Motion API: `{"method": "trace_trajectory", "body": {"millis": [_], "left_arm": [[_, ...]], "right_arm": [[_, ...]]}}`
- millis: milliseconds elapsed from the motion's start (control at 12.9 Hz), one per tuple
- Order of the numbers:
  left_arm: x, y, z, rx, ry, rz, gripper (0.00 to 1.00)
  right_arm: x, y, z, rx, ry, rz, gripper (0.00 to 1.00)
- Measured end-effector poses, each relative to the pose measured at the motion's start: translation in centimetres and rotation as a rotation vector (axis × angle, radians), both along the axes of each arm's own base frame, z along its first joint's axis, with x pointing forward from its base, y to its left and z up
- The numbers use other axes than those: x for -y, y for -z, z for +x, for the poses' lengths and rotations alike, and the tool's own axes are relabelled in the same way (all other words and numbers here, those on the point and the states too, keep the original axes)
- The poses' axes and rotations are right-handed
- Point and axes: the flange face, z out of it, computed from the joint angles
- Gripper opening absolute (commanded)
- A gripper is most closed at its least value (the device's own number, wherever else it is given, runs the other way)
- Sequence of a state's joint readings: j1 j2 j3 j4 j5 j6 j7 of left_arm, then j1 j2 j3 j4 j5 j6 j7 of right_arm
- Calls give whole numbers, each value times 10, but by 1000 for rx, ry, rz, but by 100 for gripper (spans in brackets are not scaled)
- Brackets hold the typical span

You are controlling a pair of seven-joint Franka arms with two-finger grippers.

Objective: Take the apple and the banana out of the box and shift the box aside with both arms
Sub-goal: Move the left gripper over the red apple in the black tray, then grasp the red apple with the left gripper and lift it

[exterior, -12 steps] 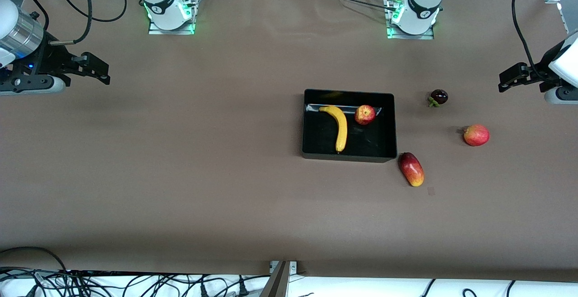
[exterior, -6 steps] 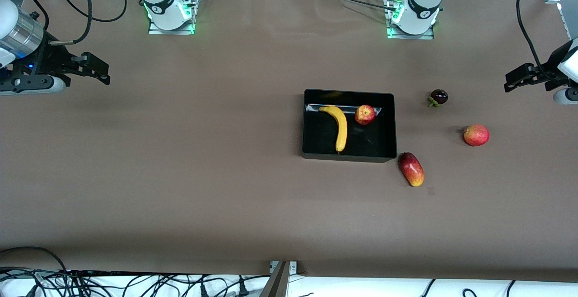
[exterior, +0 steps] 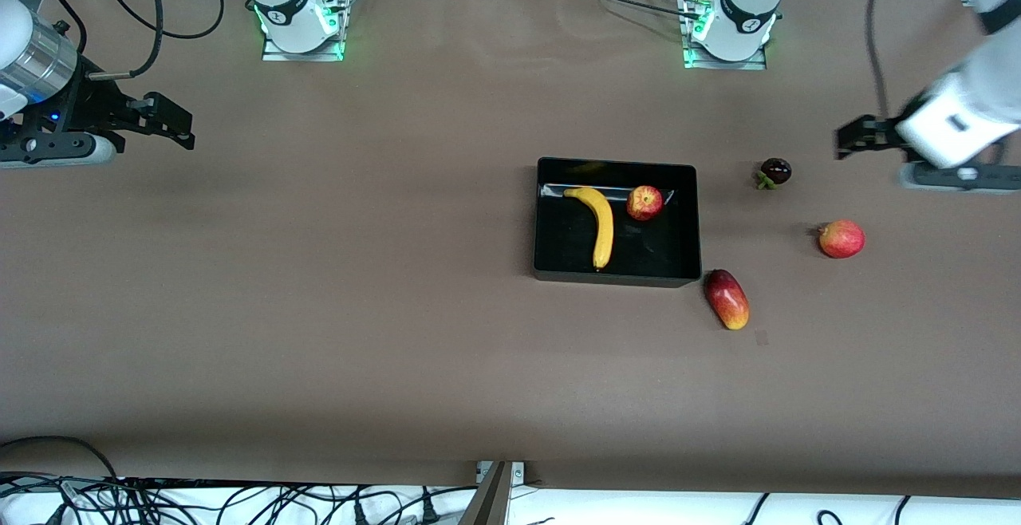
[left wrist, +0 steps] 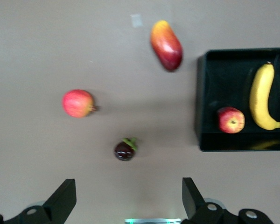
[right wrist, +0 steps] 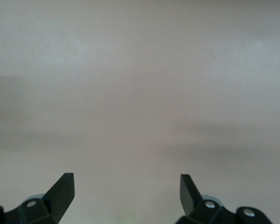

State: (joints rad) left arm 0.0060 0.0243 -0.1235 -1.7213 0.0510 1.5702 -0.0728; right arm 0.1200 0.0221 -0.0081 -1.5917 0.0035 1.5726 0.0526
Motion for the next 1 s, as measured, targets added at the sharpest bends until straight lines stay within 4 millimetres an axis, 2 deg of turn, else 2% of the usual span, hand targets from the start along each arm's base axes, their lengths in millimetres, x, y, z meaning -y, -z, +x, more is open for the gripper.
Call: {"method": "trace_trajectory", "body": {"millis": [155, 309, 386, 541, 850, 1004], "left_arm": [[60, 24, -4, 4, -27, 18, 100], [112, 67, -8, 50, -56, 12, 100], [130, 93, -11, 68, -64, -1, 100], [150, 139, -20, 79, -54, -25, 100], [170, 216, -38, 56, -12, -50, 100], [173, 255, -49, 74, -5, -77, 100]], "right_arm": [[0, 0, 0, 0, 0, 0, 100], [0, 0, 0, 0, -1, 0, 100], [0, 0, 0, 0, -1, 0, 100], [0, 0, 0, 0, -1, 0, 100], [0, 0, 0, 0, -1, 0, 100], [0, 0, 0, 0, -1, 0, 100]]}}
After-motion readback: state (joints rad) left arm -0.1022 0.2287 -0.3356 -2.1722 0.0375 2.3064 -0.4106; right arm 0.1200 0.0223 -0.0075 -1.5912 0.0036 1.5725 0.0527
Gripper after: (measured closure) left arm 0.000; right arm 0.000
